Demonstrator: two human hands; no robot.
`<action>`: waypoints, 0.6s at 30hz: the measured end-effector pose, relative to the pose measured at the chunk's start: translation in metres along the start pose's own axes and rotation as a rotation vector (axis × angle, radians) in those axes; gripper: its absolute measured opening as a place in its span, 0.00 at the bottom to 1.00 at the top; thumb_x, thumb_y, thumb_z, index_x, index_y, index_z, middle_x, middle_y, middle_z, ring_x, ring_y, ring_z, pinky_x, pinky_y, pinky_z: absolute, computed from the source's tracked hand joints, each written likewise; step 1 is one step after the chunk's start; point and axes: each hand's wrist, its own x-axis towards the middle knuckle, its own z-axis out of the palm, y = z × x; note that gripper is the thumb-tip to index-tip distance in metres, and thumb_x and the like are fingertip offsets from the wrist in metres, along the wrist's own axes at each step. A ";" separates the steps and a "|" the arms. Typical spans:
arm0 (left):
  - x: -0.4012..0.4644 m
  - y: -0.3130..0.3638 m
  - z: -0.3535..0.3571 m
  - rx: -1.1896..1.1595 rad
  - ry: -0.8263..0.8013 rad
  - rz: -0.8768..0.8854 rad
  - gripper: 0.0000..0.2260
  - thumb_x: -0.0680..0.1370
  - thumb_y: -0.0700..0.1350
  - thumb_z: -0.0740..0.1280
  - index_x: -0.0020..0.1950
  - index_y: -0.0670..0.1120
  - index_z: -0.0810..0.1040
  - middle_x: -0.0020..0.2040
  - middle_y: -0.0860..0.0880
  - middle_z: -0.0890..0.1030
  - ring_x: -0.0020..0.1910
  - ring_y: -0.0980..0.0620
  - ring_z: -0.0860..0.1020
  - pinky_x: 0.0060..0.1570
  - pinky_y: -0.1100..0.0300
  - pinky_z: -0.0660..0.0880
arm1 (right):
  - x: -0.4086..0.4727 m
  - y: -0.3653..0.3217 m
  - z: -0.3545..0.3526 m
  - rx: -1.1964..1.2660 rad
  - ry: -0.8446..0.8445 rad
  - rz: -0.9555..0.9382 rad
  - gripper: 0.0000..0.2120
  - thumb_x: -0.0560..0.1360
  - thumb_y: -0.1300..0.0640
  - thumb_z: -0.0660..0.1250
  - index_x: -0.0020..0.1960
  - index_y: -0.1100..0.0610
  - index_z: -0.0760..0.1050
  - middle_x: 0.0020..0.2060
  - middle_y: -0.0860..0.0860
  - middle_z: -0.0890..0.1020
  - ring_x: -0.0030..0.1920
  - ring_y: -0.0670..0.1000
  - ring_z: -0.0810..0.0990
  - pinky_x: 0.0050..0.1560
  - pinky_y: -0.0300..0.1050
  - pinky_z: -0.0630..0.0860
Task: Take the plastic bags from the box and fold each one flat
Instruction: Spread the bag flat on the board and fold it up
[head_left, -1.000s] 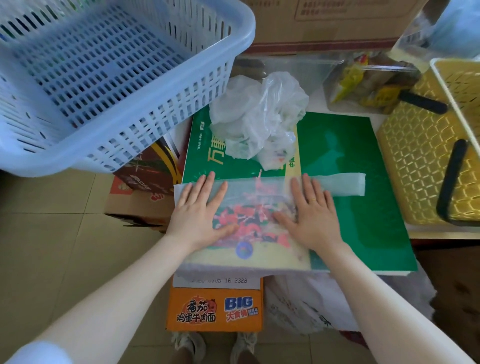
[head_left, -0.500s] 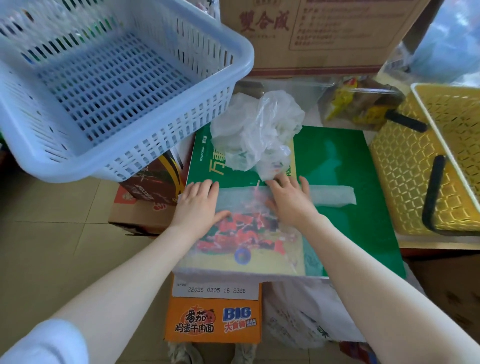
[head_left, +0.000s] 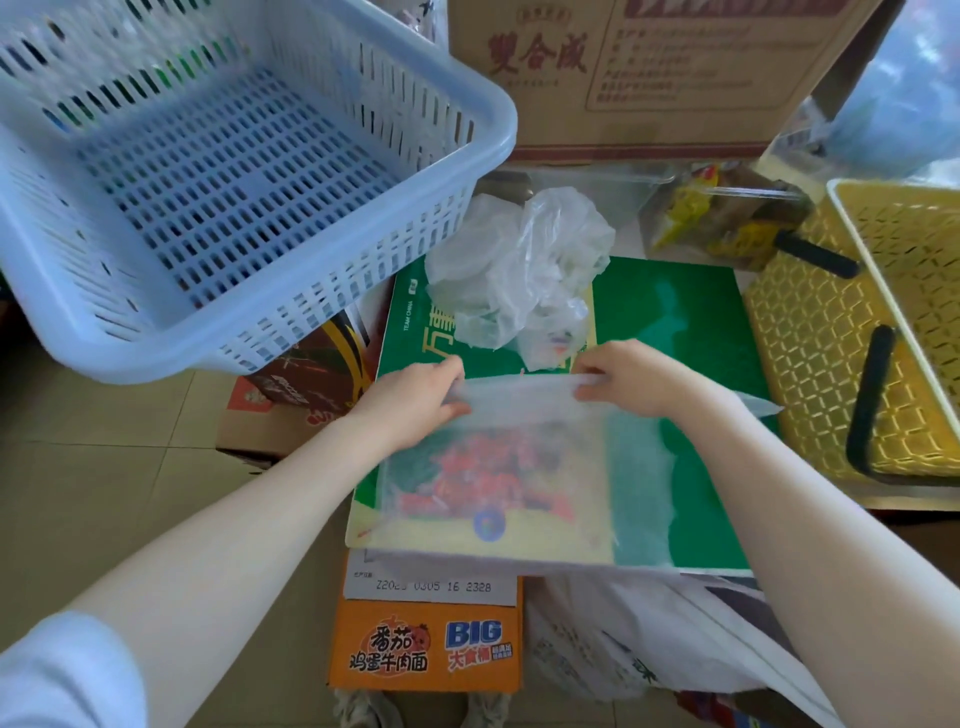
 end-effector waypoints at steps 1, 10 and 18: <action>0.003 0.003 -0.009 0.006 0.074 -0.006 0.12 0.77 0.52 0.63 0.49 0.45 0.65 0.45 0.46 0.75 0.44 0.44 0.74 0.39 0.53 0.70 | 0.001 0.002 -0.010 0.001 0.069 0.006 0.12 0.74 0.55 0.66 0.33 0.53 0.69 0.33 0.52 0.73 0.40 0.56 0.73 0.40 0.47 0.69; -0.002 0.008 0.029 0.283 0.175 0.216 0.35 0.73 0.63 0.52 0.73 0.42 0.60 0.76 0.41 0.51 0.75 0.42 0.50 0.69 0.48 0.42 | 0.040 0.018 -0.001 -0.311 0.545 0.168 0.13 0.75 0.61 0.62 0.58 0.59 0.74 0.57 0.59 0.76 0.60 0.61 0.70 0.64 0.52 0.58; -0.010 -0.012 0.062 0.291 -0.044 0.103 0.56 0.54 0.81 0.36 0.73 0.49 0.33 0.73 0.44 0.32 0.73 0.47 0.34 0.69 0.54 0.32 | -0.020 -0.019 0.122 -0.249 0.421 -0.275 0.28 0.76 0.46 0.55 0.71 0.61 0.63 0.71 0.57 0.66 0.71 0.57 0.65 0.72 0.52 0.57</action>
